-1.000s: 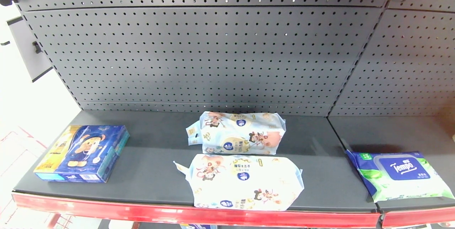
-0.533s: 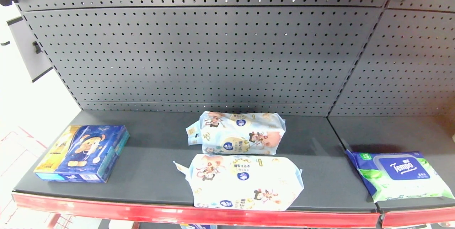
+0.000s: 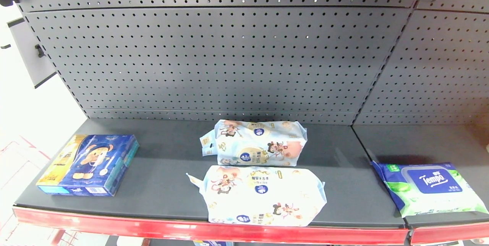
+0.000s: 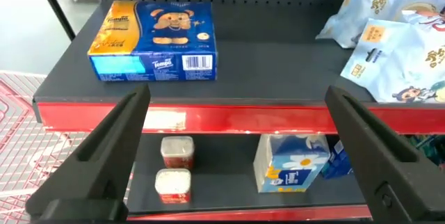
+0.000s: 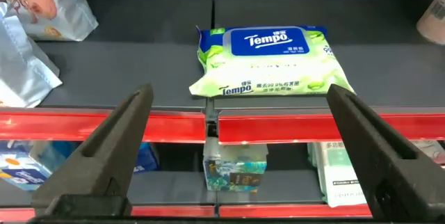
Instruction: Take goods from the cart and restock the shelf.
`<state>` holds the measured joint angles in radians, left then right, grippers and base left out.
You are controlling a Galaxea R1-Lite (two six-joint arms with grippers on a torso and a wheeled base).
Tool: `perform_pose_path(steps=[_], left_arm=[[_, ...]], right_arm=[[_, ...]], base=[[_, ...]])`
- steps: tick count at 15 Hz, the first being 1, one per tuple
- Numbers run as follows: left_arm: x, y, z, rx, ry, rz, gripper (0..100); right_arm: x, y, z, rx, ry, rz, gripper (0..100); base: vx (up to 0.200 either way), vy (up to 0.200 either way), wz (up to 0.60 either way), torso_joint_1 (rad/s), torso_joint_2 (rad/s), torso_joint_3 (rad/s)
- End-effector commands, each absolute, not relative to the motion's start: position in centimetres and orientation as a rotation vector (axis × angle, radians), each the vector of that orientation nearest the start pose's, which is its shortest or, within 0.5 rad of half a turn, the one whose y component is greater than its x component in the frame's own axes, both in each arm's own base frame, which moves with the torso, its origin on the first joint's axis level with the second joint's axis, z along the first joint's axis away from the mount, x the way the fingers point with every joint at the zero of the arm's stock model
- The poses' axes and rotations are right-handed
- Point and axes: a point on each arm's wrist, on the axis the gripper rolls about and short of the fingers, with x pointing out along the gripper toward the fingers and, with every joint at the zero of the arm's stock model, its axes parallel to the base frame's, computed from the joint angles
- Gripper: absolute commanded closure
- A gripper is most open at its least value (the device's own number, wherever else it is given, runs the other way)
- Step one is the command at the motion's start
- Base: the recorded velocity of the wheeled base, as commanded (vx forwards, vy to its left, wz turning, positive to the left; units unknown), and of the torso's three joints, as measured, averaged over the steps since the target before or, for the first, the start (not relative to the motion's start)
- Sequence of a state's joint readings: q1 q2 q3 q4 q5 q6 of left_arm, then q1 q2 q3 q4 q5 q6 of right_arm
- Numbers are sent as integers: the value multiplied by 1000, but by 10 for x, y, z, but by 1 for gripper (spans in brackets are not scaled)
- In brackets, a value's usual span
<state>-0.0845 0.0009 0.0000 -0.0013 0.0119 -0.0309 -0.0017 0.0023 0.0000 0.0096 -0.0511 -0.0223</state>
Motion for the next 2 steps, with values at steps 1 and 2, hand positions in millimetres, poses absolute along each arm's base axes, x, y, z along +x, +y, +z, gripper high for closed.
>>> perform_pose_path(steps=[1,2], left_arm=[[-23,2,76,-31,0,-72,0],[-23,2,76,-31,0,-72,0]], right_arm=[[-23,-1,75,-23,11,-54,0],[-23,-1,74,-26,13,-52,0]], base=[[0,0,0,0,0,0],[0,0,0,0,0,0]])
